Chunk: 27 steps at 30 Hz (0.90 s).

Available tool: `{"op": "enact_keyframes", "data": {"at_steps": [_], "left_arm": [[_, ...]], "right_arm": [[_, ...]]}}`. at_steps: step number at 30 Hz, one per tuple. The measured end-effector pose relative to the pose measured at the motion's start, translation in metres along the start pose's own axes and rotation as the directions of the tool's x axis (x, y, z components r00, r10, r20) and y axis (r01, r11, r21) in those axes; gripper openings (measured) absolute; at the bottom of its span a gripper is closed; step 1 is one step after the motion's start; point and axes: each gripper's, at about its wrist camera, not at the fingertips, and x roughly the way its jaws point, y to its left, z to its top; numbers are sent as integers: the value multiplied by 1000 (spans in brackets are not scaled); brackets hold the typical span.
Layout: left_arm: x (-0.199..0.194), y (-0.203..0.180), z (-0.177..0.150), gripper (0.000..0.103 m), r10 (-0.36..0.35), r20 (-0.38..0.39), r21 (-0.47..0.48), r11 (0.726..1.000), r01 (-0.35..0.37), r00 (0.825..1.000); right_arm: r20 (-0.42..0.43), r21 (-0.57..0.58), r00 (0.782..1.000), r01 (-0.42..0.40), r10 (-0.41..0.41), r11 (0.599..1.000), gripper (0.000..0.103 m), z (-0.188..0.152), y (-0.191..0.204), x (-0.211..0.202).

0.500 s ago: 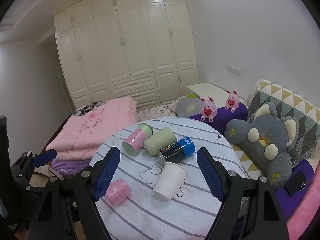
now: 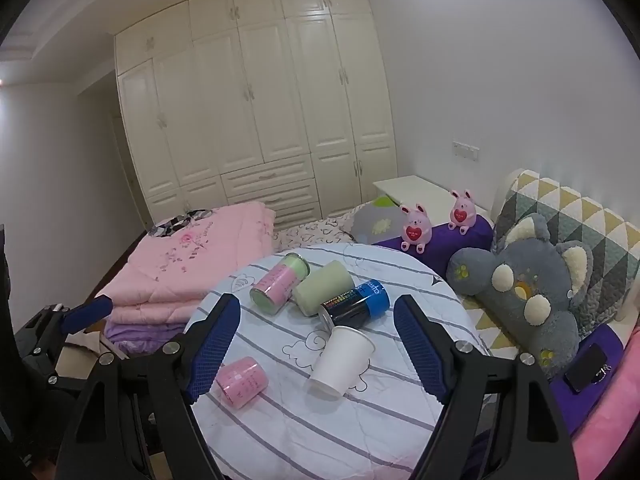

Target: Flip cup upright

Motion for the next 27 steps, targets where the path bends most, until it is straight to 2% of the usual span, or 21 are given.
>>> {"op": "enact_keyframes", "data": {"at_steps": [3,8,13,20,27], "left_arm": [[-5,2,1,103,-2,5,-6,1000,2,1000],[-8,8,-1,103,43,20,-24,999,-43,999],[-12,23,-1,103,82,43,-62,995,-79,996],[-20,30,0,103,53,101,-93,995,-44,993],[-21,27,-3,103,45,102,-92,995,-35,994]], "right_arm": [[12,-5,1000,10,-10,1000,81,2,3,-3],[60,-27,996,73,-72,997,81,4,6,-9],[71,-40,993,92,-89,995,81,4,9,-11],[102,-42,989,107,-103,993,81,0,13,-20],[115,-47,988,109,-103,993,81,1,14,-24]]}}
